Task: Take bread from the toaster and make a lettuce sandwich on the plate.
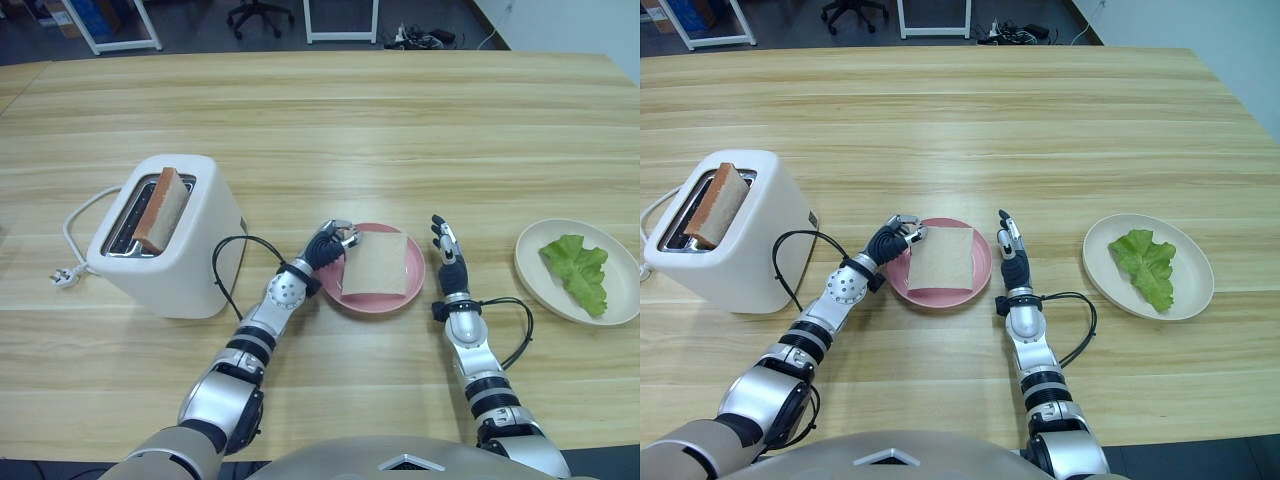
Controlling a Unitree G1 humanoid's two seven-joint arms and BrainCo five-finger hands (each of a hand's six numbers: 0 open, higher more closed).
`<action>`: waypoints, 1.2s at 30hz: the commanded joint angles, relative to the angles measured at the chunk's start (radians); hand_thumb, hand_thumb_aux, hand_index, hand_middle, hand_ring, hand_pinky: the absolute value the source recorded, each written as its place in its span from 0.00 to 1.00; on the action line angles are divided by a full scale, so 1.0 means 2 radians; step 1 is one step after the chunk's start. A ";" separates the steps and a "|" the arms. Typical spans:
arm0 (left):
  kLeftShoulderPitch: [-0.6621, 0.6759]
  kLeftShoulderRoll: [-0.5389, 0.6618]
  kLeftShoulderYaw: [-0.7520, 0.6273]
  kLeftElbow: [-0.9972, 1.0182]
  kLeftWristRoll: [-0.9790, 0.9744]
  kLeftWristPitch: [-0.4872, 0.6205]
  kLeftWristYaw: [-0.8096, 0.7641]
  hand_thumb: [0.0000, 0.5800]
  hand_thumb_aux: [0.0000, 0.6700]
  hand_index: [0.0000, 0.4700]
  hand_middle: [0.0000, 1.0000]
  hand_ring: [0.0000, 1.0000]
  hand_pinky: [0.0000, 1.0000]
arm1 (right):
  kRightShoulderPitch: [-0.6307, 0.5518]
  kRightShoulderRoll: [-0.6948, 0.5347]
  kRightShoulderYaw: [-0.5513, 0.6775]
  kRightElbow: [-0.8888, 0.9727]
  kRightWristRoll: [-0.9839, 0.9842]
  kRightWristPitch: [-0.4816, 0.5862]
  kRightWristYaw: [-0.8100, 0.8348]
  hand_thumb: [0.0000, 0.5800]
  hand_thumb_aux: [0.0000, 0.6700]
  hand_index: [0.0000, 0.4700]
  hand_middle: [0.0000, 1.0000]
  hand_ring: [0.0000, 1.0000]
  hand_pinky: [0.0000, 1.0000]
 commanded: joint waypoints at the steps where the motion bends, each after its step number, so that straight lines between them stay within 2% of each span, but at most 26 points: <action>1: 0.015 0.021 -0.020 -0.009 0.041 0.012 0.003 1.00 1.00 1.00 1.00 1.00 1.00 | 0.000 0.001 0.001 -0.003 -0.001 0.006 0.001 0.00 0.00 0.00 0.00 0.00 0.00; 2: 0.020 0.027 -0.027 -0.019 0.058 0.017 0.011 1.00 0.93 0.93 0.95 0.95 0.95 | 0.001 0.001 0.001 -0.004 -0.001 0.006 0.001 0.00 0.00 0.00 0.00 0.00 0.00; 3: 0.024 0.032 -0.034 -0.030 0.074 0.021 0.019 0.85 0.61 0.61 0.56 0.56 0.56 | 0.002 0.001 0.001 -0.004 -0.001 0.006 0.001 0.00 0.00 0.00 0.00 0.00 0.00; 4: 0.028 0.039 -0.042 -0.046 0.097 0.030 0.034 0.04 0.02 0.02 0.00 0.00 0.00 | 0.002 0.001 0.001 -0.004 -0.001 0.007 0.001 0.00 0.00 0.00 0.00 0.00 0.00; 5: 0.033 0.045 -0.047 -0.064 0.117 0.038 0.050 0.00 0.00 0.00 0.00 0.00 0.00 | 0.003 0.001 0.001 -0.005 -0.001 0.007 0.001 0.00 0.00 0.00 0.00 0.00 0.00; 9: 0.056 0.091 -0.079 -0.203 0.300 0.128 0.181 0.00 0.00 0.00 0.00 0.00 0.00 | 0.005 0.001 0.002 -0.009 -0.001 0.008 0.002 0.00 0.00 0.00 0.00 0.00 0.00; 11: 0.072 0.099 -0.075 -0.259 0.335 0.152 0.203 0.00 0.00 0.00 0.00 0.00 0.00 | 0.006 0.001 0.002 -0.011 -0.002 0.009 0.002 0.00 0.00 0.00 0.00 0.00 0.00; 16: 0.128 0.108 -0.042 -0.381 0.326 0.162 0.229 0.00 0.00 0.00 0.00 0.00 0.00 | 0.009 0.000 0.003 -0.024 -0.003 0.011 0.004 0.00 0.00 0.00 0.00 0.00 0.00; 20: 0.164 0.110 -0.002 -0.438 0.283 0.155 0.225 0.00 0.00 0.00 0.00 0.00 0.00 | 0.024 -0.014 -0.001 -0.084 -0.017 -0.004 -0.005 0.00 0.00 0.00 0.00 0.00 0.00; 22: 0.179 0.097 0.016 -0.437 0.204 0.127 0.204 0.00 0.00 0.00 0.00 0.00 0.00 | 0.037 -0.031 -0.017 -0.148 -0.037 -0.012 -0.021 0.00 0.00 0.00 0.00 0.00 0.00; 25: 0.196 0.062 0.033 -0.392 0.071 0.089 0.160 0.00 0.00 0.00 0.00 0.00 0.00 | 0.056 -0.079 -0.082 -0.270 -0.114 0.004 -0.068 0.00 0.00 0.00 0.00 0.00 0.00; 29: 0.209 0.031 0.039 -0.334 0.003 0.062 0.133 0.00 0.00 0.00 0.00 0.00 0.00 | 0.076 -0.149 -0.171 -0.349 -0.226 0.057 -0.117 0.00 0.00 0.00 0.00 0.00 0.00; 32: 0.215 0.020 0.040 -0.314 -0.002 0.048 0.128 0.00 0.00 0.00 0.00 0.00 0.00 | 0.073 -0.223 -0.192 -0.289 -0.317 0.124 -0.147 0.00 0.00 0.00 0.00 0.00 0.00; 36: 0.216 0.011 0.040 -0.305 0.012 0.042 0.131 0.00 0.00 0.00 0.00 0.00 0.00 | 0.035 -0.299 -0.141 -0.111 -0.380 0.173 -0.172 0.00 0.00 0.00 0.00 0.00 0.00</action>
